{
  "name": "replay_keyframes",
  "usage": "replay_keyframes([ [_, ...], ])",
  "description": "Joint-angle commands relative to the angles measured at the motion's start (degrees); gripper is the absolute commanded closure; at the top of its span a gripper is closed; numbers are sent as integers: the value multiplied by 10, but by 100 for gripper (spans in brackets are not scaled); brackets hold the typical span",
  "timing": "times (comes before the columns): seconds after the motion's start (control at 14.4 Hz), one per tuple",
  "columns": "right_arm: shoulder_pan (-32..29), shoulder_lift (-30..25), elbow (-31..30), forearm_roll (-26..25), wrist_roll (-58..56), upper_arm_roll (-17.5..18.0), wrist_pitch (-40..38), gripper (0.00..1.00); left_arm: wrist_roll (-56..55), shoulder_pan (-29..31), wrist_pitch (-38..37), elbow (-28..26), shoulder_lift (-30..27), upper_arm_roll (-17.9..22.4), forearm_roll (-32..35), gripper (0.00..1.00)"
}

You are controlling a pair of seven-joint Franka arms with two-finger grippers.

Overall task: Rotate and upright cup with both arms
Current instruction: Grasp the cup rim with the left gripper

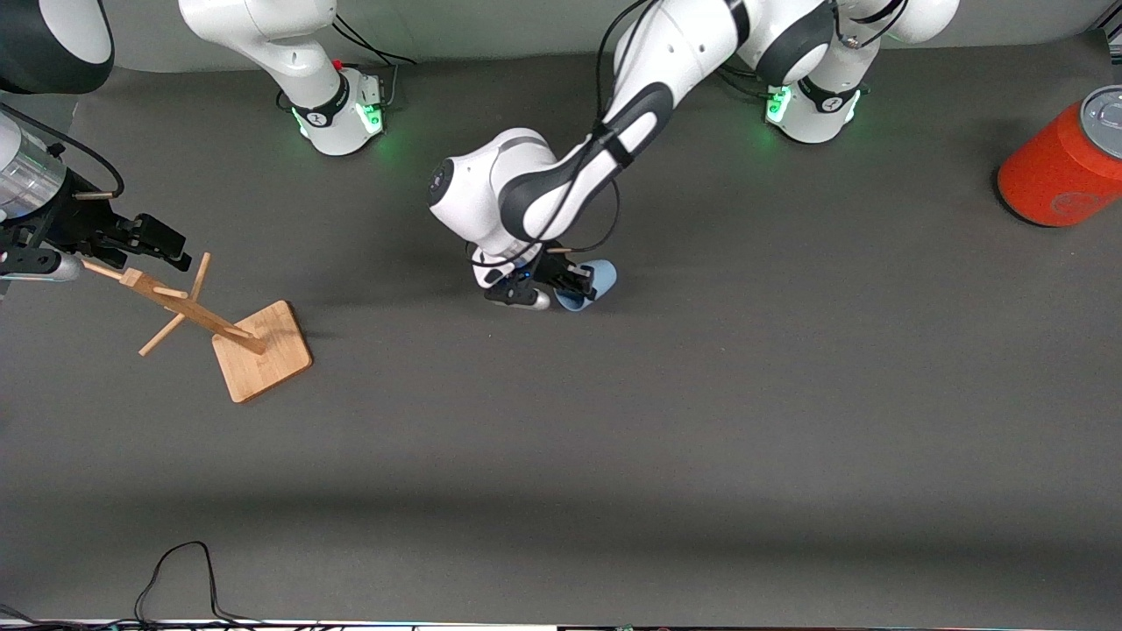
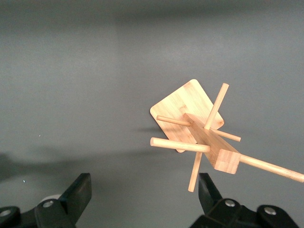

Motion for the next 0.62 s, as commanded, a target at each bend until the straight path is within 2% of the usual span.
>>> replay_keyframes([
  [0.0, -1, -9, -8, -5, -6, 5, 5, 0, 10, 64, -14, -12, -86, 0, -75, 100],
  [0.21, 0, -8, -8, -5, -5, 7, 5, 0, 7, 119, 25, -44, -157, 0, -143, 100],
  [0.35, 0, -8, -8, -5, -4, 7, 5, 0, -6, 139, 92, -128, -214, 0, -150, 100],
  [0.55, 0, -8, -8, -5, 2, 8, 5, 0, -71, 145, 236, -275, -274, 2, -151, 100],
])
